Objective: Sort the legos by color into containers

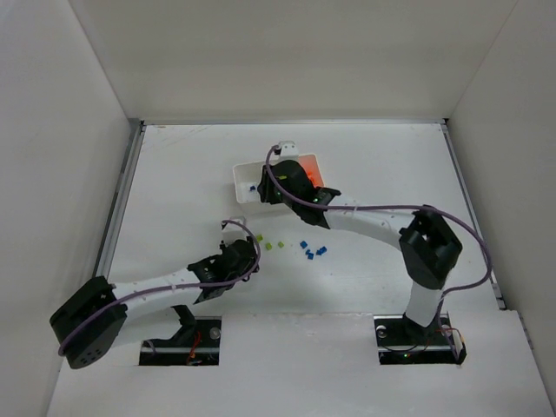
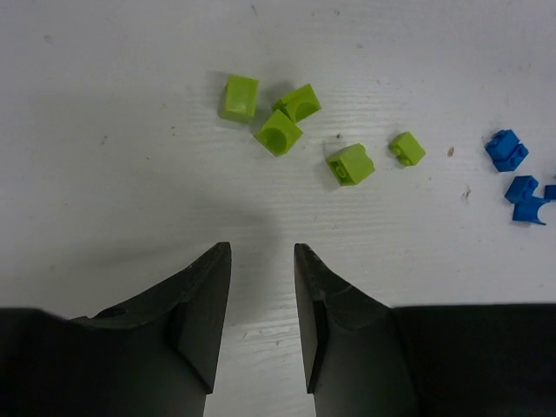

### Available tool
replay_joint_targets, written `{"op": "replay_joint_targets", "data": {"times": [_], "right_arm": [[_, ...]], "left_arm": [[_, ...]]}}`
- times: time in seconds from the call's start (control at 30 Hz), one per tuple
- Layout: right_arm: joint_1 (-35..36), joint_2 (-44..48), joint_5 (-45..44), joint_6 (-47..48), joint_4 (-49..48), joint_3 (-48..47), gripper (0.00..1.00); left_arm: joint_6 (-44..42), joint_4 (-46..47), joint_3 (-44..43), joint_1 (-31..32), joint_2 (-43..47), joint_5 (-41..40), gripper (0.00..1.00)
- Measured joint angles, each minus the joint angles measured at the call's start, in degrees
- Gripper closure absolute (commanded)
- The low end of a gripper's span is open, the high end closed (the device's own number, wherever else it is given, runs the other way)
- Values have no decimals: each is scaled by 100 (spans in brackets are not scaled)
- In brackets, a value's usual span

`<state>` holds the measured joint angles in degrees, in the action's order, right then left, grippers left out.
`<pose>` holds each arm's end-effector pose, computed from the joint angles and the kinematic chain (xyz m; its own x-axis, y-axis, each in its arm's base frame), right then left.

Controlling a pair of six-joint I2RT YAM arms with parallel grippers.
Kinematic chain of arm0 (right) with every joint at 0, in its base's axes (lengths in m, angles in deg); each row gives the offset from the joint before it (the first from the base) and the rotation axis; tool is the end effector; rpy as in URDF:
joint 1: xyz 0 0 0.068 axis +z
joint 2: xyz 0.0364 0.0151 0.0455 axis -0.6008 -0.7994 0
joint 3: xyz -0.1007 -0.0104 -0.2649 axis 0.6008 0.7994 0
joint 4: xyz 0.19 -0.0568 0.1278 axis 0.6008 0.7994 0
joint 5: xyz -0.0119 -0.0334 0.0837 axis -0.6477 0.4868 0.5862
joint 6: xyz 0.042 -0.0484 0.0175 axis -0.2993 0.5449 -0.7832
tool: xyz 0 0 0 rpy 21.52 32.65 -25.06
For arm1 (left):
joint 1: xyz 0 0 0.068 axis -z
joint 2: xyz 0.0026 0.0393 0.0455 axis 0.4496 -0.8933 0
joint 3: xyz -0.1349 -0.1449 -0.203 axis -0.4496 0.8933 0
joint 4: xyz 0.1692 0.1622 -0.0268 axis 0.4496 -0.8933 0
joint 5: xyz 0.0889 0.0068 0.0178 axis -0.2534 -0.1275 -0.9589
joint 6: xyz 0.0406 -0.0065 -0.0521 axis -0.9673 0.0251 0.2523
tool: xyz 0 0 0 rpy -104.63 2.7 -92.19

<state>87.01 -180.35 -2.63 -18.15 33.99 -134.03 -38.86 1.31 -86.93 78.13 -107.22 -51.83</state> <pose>0.2869 0.3184 0.2768 -0.5154 0.0926 -0.8519 -0.3564 0.8809 0.3114 0.1301 -0.1279 0.1774 -0.5996 -0.1980 -0.7754 0.1430 0.9268 -0.3472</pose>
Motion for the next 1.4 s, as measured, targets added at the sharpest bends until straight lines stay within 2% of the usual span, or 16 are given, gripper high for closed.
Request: {"op": "replay_joint_targets", "data": {"times": [0.3,0.5,0.7,0.87,1.1,1.23,1.4], "right_arm": [[0,1381,-214,-57,-431,1770,58],[-79,1910,-289,-210,-610,2924,58],[-208,2129,-319,-352,-678,3515,58],[-262,2564,-334,-389,-739,3842,58],[-514,3296,-391,-459,-837,4446,58],[-511,3477,-398,-503,-839,4774,58],[-511,3810,-402,-603,-793,5077,58]], "left_arm": [[33,632,-595,341,-1445,-232,64],[-39,870,-949,330,-2017,-389,64],[-157,1010,-1290,326,-2494,-511,74],[-173,946,-1318,380,-2500,-560,84],[-184,254,-1440,424,-1707,-522,85],[-323,223,-1969,205,-1377,-490,85],[-592,535,-2855,-398,-1773,-275,84]]}}
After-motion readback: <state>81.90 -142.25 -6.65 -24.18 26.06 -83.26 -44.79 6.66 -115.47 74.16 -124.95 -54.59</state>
